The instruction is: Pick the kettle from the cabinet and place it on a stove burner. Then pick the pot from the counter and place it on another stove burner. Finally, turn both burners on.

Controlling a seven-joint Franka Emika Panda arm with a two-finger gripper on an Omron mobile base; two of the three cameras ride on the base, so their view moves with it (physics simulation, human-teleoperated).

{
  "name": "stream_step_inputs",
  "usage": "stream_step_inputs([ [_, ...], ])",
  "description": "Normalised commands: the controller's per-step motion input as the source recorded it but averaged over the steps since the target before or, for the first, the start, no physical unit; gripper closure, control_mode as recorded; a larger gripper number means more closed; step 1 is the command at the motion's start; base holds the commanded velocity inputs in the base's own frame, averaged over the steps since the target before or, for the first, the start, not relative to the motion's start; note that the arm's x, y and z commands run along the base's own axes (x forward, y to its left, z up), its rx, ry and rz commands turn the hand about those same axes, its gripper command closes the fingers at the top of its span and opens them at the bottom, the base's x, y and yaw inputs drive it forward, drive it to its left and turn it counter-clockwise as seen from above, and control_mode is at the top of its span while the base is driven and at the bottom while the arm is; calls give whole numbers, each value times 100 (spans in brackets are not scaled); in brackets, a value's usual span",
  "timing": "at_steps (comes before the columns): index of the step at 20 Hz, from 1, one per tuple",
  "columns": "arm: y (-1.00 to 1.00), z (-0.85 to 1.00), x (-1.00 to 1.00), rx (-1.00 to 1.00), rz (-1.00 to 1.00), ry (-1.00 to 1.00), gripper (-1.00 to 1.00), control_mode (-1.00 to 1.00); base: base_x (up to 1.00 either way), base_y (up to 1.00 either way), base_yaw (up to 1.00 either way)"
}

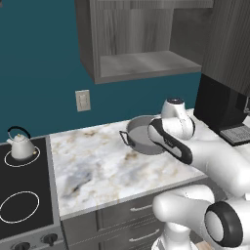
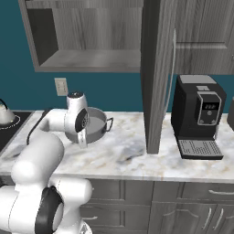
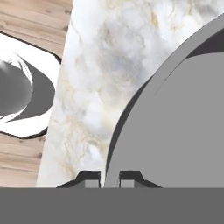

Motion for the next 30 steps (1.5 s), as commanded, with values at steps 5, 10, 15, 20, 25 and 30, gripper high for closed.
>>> stream_step_inputs([
  [5, 0, 21, -34, -2, 0, 0, 100, -100, 0, 0, 0],
  [10, 0, 25, -33, -2, 0, -1, 100, -100, 0, 0, 0],
  [15, 0, 23, -25, 0, 0, -2, 100, -100, 0, 0, 0],
  [20, 0, 41, -20, 0, 0, -3, 100, -100, 0, 0, 0],
  [25, 0, 45, -23, 0, 0, -3, 100, -100, 0, 0, 0],
  [30, 0, 40, -20, 0, 0, -1, 100, -100, 0, 0, 0],
])
